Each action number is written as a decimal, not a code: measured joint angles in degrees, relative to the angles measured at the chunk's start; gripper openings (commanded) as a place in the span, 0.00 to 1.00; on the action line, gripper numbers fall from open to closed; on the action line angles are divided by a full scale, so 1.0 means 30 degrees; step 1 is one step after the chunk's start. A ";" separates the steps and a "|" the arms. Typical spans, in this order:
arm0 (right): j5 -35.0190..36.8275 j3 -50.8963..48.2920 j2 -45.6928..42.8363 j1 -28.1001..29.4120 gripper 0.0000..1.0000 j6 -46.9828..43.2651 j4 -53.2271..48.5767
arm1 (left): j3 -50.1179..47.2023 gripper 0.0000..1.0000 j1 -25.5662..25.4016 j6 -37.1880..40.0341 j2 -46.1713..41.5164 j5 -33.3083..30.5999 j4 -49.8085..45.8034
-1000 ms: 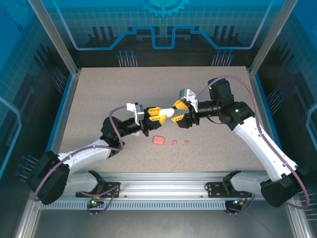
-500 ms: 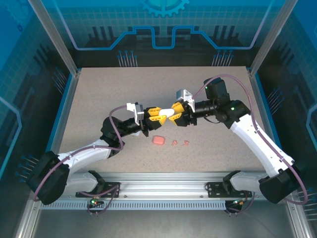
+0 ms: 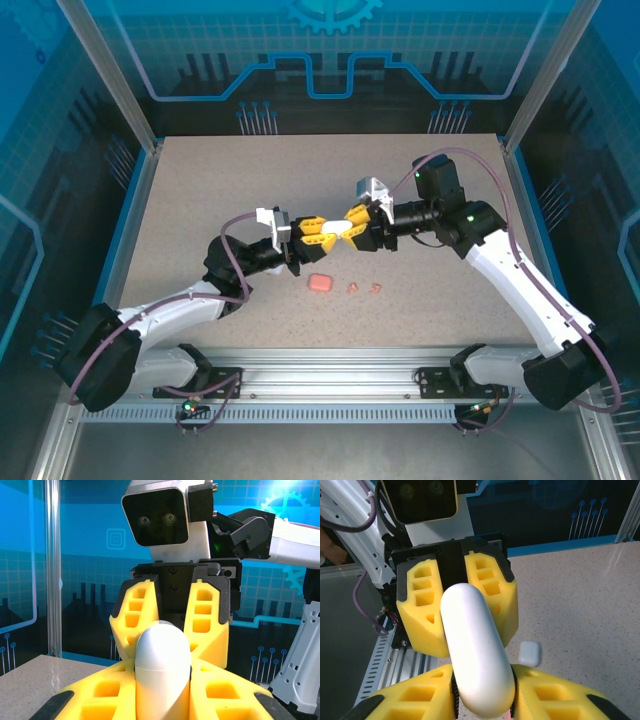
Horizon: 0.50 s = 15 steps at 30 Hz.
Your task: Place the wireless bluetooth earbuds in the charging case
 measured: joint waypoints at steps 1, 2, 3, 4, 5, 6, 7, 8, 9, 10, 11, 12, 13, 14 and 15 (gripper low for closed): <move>-0.0051 0.0000 0.0015 -0.0015 0.24 0.0131 0.0022 | 0.0000 0.00 0.0000 -0.0007 0.0000 0.0051 0.0029; -0.0124 0.0000 0.0022 -0.0029 0.22 0.0233 0.0015 | 0.0000 0.06 0.0000 -0.0007 0.0000 0.0066 0.0073; -0.0175 0.0000 0.0022 -0.0036 0.21 0.0306 0.0022 | -0.0007 0.12 0.0000 -0.0007 0.0000 0.0066 0.0131; -0.0182 0.0000 0.0022 -0.0036 0.21 0.0386 0.0051 | -0.0015 0.16 0.0007 -0.0007 0.0000 0.0066 0.0168; -0.0175 0.0000 0.0022 -0.0036 0.20 0.0495 0.0058 | -0.0044 0.21 0.0007 -0.0007 0.0000 0.0058 0.0219; -0.0175 0.0000 0.0022 -0.0036 0.20 0.0554 0.0058 | -0.0095 0.27 0.0007 -0.0007 -0.0007 0.0044 0.0270; -0.0160 -0.0007 0.0022 -0.0029 0.19 0.0656 0.0051 | -0.0131 0.36 0.0007 0.0000 -0.0007 0.0036 0.0299; -0.0160 -0.0051 0.0022 -0.0029 0.19 0.0743 0.0073 | -0.0168 0.42 0.0000 0.0073 -0.0015 -0.0095 0.0306; -0.0168 -0.0095 0.0022 -0.0007 0.19 0.0882 0.0087 | -0.0211 0.45 -0.0007 0.0182 -0.0029 -0.0248 0.0204; -0.0175 -0.0168 0.0007 0.0022 0.18 0.1064 0.0131 | -0.0291 0.50 -0.0007 0.0175 -0.0036 -0.0372 0.0095; -0.0117 -0.0277 -0.0007 0.0015 0.19 0.1260 0.0138 | -0.0415 0.56 -0.0007 0.0335 -0.0102 -0.0554 -0.0117; -0.0044 -0.0364 -0.0022 0.0007 0.18 0.1399 0.0138 | -0.0517 0.61 0.0000 0.0430 -0.0189 -0.0714 -0.0321; 0.0138 -0.0546 -0.0044 0.0000 0.18 0.1617 0.0168 | -0.0648 0.66 -0.0007 0.0721 -0.0357 -0.0882 -0.0627; 0.0277 -0.0736 -0.0066 -0.0015 0.19 0.1785 0.0138 | -0.0765 0.70 -0.0007 0.0809 -0.0568 -0.1005 -0.0925; 0.0372 -0.0903 -0.0080 -0.0029 0.19 0.1909 0.0146 | -0.0860 0.74 -0.0007 0.0947 -0.0780 -0.1137 -0.1166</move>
